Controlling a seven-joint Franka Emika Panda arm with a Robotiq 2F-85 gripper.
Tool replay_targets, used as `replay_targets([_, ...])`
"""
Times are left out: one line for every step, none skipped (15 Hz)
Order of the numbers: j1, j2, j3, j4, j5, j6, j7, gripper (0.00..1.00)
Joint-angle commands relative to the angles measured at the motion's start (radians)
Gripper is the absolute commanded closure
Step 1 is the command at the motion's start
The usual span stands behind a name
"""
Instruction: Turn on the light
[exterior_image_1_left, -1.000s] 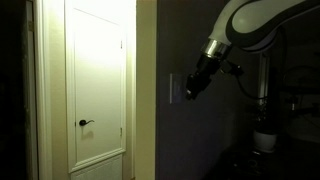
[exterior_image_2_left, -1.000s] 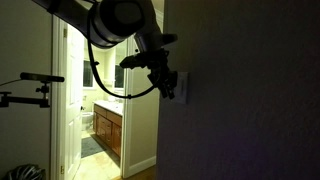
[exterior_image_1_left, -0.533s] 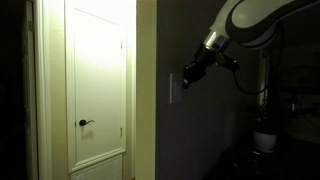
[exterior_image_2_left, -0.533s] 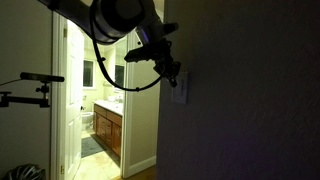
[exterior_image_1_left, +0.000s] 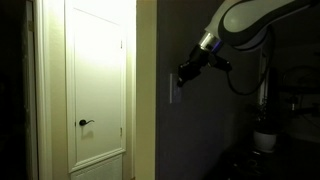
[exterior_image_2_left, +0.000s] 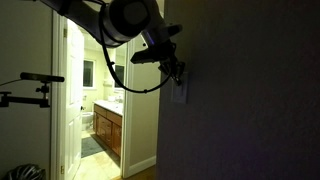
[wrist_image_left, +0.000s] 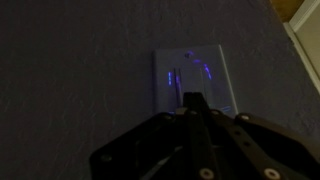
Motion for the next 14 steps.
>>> replay_targets([0.005,0.038,-0.002,0.042,0.014,0.027,0.025,0.97])
replay_targets([0.005,0.034,-0.002,0.040,0.013,0.024,0.026,0.97])
replay_targets([0.004,0.018,-0.002,0.027,0.008,0.015,0.026,0.97])
replay_targets([0.006,0.005,-0.002,0.016,0.017,-0.002,0.010,0.97])
replay_targets([0.010,-0.019,-0.002,-0.004,0.034,-0.046,-0.022,0.97])
replay_targets([0.010,-0.030,-0.002,-0.015,0.031,-0.067,-0.028,0.97])
replay_targets([0.012,-0.051,-0.004,-0.035,0.050,-0.111,-0.061,0.74])
replay_targets([0.011,-0.065,-0.006,-0.048,0.053,-0.153,-0.074,0.70])
replay_targets([0.010,-0.080,-0.009,-0.061,0.062,-0.207,-0.099,0.64])
replay_targets([0.008,-0.087,-0.011,-0.065,0.062,-0.250,-0.110,0.58])
replay_targets([0.006,-0.095,-0.013,-0.069,0.059,-0.303,-0.121,0.52])
replay_targets([0.005,-0.101,-0.015,-0.071,0.057,-0.347,-0.127,0.46])
replay_targets([0.002,-0.107,-0.018,-0.077,0.049,-0.392,-0.126,0.39])
replay_targets([0.000,-0.110,-0.021,-0.081,0.038,-0.435,-0.125,0.33])
